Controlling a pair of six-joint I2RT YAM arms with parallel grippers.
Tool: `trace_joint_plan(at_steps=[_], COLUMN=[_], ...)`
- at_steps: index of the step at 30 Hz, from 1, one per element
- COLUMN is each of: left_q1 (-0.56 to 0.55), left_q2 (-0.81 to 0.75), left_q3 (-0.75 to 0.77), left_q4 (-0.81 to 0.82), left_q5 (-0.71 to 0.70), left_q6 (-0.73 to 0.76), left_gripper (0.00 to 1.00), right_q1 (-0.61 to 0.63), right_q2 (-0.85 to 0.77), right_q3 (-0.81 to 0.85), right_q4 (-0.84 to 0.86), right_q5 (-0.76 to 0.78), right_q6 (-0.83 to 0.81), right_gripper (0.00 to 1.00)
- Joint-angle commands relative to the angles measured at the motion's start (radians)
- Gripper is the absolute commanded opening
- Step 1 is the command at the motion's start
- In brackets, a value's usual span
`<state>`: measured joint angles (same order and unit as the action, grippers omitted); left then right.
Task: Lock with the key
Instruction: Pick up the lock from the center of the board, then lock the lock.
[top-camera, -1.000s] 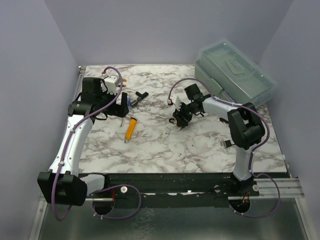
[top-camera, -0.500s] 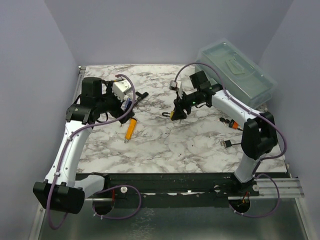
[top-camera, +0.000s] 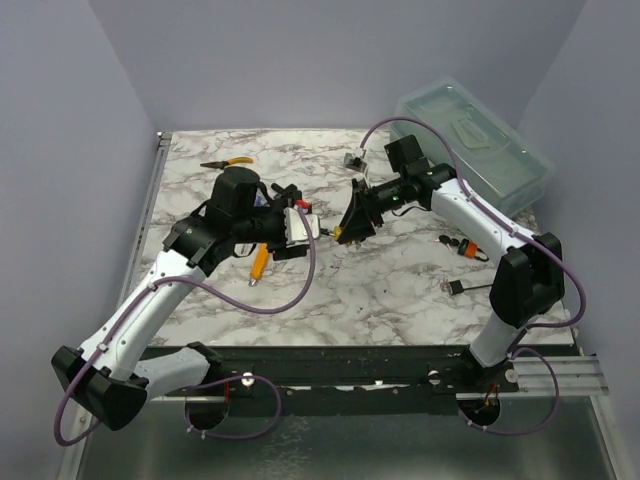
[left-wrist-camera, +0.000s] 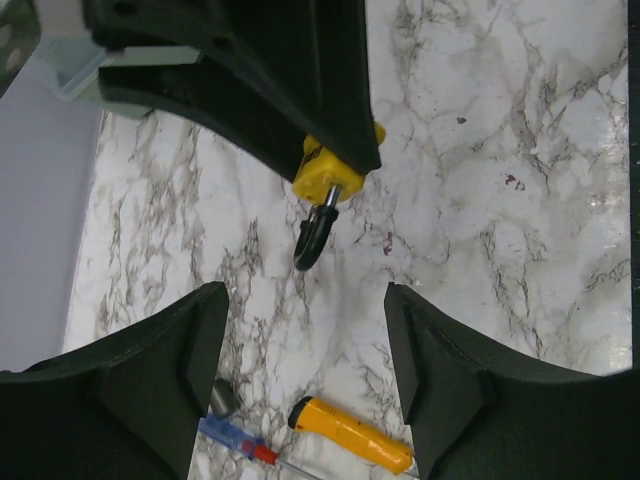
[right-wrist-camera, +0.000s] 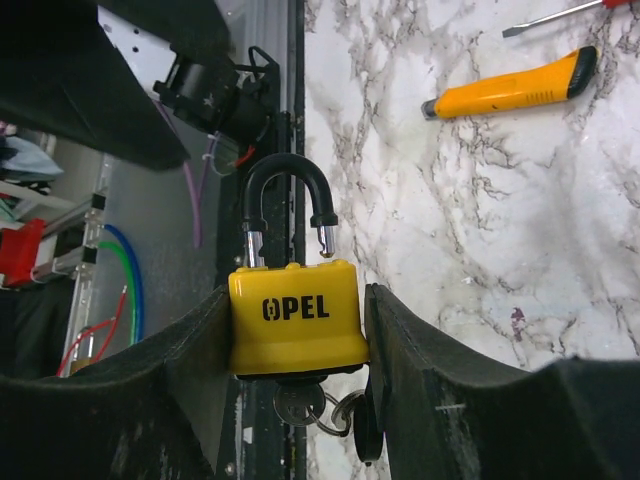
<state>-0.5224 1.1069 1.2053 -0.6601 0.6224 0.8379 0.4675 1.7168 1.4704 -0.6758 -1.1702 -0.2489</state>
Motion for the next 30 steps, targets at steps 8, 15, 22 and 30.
trace_joint_plan(at_steps=[8, 15, 22, 30], left_q1=[-0.168, -0.172, -0.175, -0.175], left_q2=[0.046, 0.051, 0.056, 0.076], left_q3=[-0.057, -0.083, -0.104, -0.067], left_q4=[0.057, 0.077, 0.113, 0.133], left_q5=[-0.094, -0.118, -0.120, -0.131], left_q6=[0.098, 0.104, 0.086, -0.036], left_gripper=[0.60, 0.53, 0.44, 0.01], right_q1=[-0.003, -0.001, 0.002, 0.006], right_q2=[-0.027, -0.028, -0.020, -0.024], right_q3=[0.003, -0.005, 0.001, 0.008], right_q4=[-0.009, -0.007, -0.011, -0.017], right_q5=[-0.121, -0.142, -0.164, -0.163], right_q6=[0.049, 0.045, 0.046, 0.042], right_gripper=[0.28, 0.27, 0.27, 0.27])
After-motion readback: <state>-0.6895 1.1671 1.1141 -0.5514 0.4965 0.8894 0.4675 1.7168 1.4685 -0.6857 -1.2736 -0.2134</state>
